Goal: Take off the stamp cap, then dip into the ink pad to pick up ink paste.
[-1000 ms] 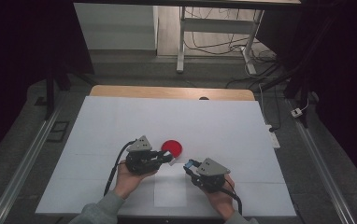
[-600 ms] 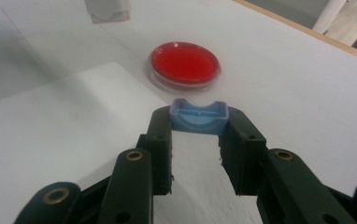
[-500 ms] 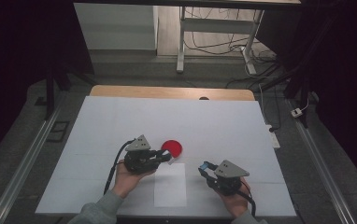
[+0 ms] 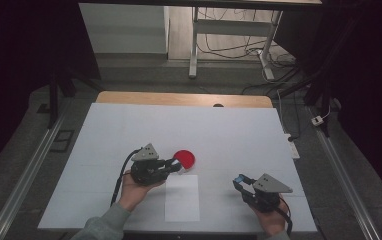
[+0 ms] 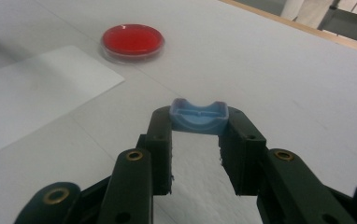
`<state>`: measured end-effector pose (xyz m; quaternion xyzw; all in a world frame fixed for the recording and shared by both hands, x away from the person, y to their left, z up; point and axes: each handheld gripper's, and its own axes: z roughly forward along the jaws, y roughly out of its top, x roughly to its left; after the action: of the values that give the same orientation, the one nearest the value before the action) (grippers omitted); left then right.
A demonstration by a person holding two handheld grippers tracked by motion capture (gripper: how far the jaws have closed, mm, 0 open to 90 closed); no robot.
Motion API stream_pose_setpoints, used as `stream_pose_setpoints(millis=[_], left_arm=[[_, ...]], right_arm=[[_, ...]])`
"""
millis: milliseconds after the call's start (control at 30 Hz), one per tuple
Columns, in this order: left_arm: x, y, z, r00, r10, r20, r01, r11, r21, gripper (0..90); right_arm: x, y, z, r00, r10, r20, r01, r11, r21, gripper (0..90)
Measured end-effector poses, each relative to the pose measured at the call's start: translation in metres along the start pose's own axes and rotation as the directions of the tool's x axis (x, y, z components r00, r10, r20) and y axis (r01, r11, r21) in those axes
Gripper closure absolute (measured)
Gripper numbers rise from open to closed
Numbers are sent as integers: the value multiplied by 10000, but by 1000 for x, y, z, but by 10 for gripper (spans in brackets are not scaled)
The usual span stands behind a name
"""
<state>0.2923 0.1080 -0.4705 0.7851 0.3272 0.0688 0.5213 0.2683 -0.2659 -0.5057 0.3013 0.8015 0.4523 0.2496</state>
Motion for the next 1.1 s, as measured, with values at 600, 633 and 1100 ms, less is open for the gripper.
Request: stream_pose_setpoints(millis=[600, 633, 1100], left_arm=[[0, 0, -2, 9999, 32, -128, -32, 10000, -19, 759], [0, 0, -2, 9999, 28, -124, -29, 10000, -12, 759], [1, 1, -2, 9994, 111, -326, -112, 9999, -22, 759]], right_arm=[[-7, -4, -4, 9999, 60, -112, -60, 10000, -31, 650], [-7, -4, -4, 9999, 49, -111, -49, 10000, -13, 650], [-8, -3, -4, 9999, 58, -108, -59, 10000, -69, 649]])
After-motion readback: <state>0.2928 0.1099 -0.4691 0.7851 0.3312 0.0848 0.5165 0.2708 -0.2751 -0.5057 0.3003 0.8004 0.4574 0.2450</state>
